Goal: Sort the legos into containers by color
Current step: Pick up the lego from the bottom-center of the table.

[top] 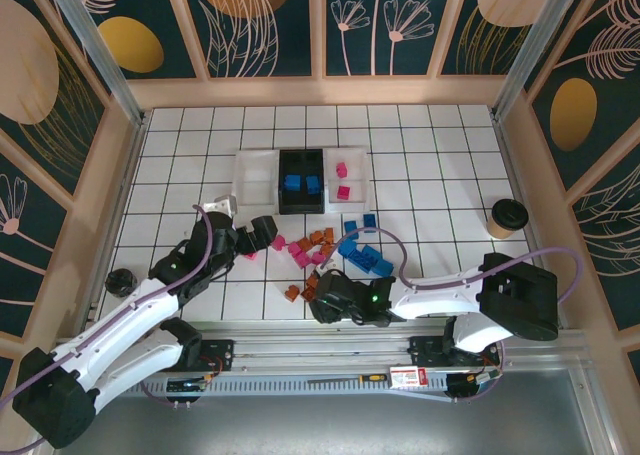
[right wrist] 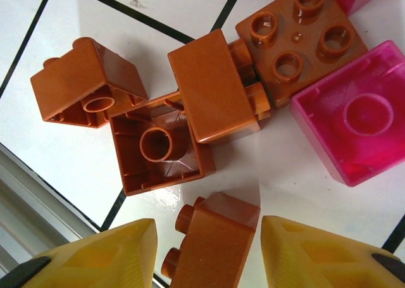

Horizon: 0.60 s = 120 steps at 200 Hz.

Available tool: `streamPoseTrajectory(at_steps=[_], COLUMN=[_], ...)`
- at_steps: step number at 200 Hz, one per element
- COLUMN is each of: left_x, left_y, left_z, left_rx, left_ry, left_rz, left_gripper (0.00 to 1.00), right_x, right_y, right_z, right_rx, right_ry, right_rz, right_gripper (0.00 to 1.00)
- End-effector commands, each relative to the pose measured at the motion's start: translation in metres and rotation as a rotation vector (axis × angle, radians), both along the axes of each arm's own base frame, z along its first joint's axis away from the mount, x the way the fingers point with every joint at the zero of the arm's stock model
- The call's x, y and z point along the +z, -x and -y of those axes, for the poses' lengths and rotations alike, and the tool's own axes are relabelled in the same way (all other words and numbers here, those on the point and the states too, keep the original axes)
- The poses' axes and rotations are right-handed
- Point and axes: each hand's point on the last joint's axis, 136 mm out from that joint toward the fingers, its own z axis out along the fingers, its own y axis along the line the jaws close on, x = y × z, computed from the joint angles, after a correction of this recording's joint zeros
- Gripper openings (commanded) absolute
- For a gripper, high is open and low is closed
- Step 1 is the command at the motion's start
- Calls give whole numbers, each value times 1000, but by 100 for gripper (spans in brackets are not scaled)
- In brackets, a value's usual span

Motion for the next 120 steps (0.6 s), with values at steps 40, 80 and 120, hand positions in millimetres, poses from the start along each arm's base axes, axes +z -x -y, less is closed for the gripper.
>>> streamPoseTrajectory(at_steps=[40,80,120], left_x=[-7,-11,-22], left_y=[6,11,22], left_z=[-11,-20,-30], left_rx=[31,50,80], left_ry=[-30,-54,-44], left_rz=[-18,-21,-48], left_gripper=[99,99,99], right_x=[8,61,152], right_y=[-7,-22,-91], right_z=[5,0,-45], right_rx=[-36,-16,30], right_ry=[2,-96,-288], right_rz=[33,96,234], right_gripper=[31,18,15])
